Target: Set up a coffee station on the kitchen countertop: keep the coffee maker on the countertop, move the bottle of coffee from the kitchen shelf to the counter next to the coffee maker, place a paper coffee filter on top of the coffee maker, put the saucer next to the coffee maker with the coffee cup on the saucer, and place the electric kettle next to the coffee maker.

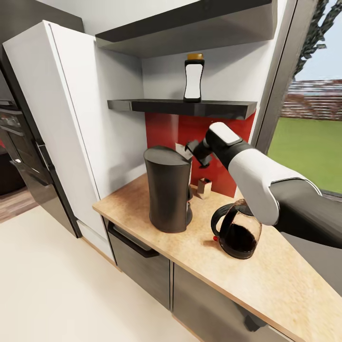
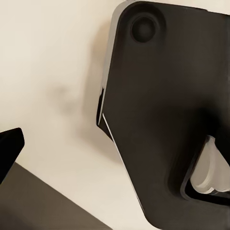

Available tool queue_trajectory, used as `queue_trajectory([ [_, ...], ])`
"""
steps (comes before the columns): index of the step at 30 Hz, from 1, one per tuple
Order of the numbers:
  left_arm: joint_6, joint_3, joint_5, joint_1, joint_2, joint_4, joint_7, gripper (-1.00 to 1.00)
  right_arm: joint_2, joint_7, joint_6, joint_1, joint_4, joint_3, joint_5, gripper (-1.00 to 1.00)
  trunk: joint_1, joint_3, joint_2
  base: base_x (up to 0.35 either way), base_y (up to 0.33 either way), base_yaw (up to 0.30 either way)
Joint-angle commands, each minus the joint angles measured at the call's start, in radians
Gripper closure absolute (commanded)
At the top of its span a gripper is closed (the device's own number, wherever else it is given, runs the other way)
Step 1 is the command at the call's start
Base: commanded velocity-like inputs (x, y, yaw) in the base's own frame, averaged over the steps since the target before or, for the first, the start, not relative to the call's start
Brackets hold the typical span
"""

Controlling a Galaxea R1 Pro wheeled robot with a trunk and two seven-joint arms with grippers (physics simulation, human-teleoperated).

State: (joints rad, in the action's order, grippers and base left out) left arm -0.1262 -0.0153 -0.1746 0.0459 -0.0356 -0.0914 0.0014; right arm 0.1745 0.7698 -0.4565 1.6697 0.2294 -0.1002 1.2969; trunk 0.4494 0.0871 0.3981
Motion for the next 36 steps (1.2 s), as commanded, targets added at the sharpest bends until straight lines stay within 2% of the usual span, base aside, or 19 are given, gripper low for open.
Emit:
queue_trajectory([
  [1,0.000,-0.001,-0.005,0.000,0.000,-0.002,0.000,-1.00,0.000,0.004,-0.006,0.001,0.012,-0.006,0.002,-1.00,0.001,0.002,0.002,0.000,0.000,0.000],
  [5,-0.001,-0.001,-0.005,0.000,0.000,-0.002,0.000,-1.00,0.000,0.003,-0.007,0.001,0.105,-0.008,0.001,-1.00,0.001,0.002,0.002,0.000,0.000,0.000],
  [6,-0.001,0.000,-0.005,0.000,0.000,-0.005,0.000,-1.00,0.000,0.003,-0.007,0.001,0.182,-0.011,0.000,-1.00,0.001,0.002,0.002,0.000,0.000,0.000],
  [11,-0.001,0.001,-0.005,0.000,0.005,-0.007,0.000,-1.00,0.000,0.003,-0.009,0.001,0.242,-0.014,-0.001,-1.00,0.001,0.002,0.002,0.000,0.000,0.000],
  [21,-0.001,0.003,-0.005,-0.001,0.011,-0.007,0.000,-1.00,0.000,0.005,-0.012,0.001,0.264,-0.015,-0.002,-1.00,0.001,0.002,0.002,-0.029,0.000,0.000],
  [36,-0.001,0.003,-0.005,-0.003,0.010,-0.007,0.000,-1.00,0.000,0.003,-0.013,0.001,0.253,-0.018,-0.004,-1.00,0.001,0.002,0.002,-0.319,0.054,0.000],
])
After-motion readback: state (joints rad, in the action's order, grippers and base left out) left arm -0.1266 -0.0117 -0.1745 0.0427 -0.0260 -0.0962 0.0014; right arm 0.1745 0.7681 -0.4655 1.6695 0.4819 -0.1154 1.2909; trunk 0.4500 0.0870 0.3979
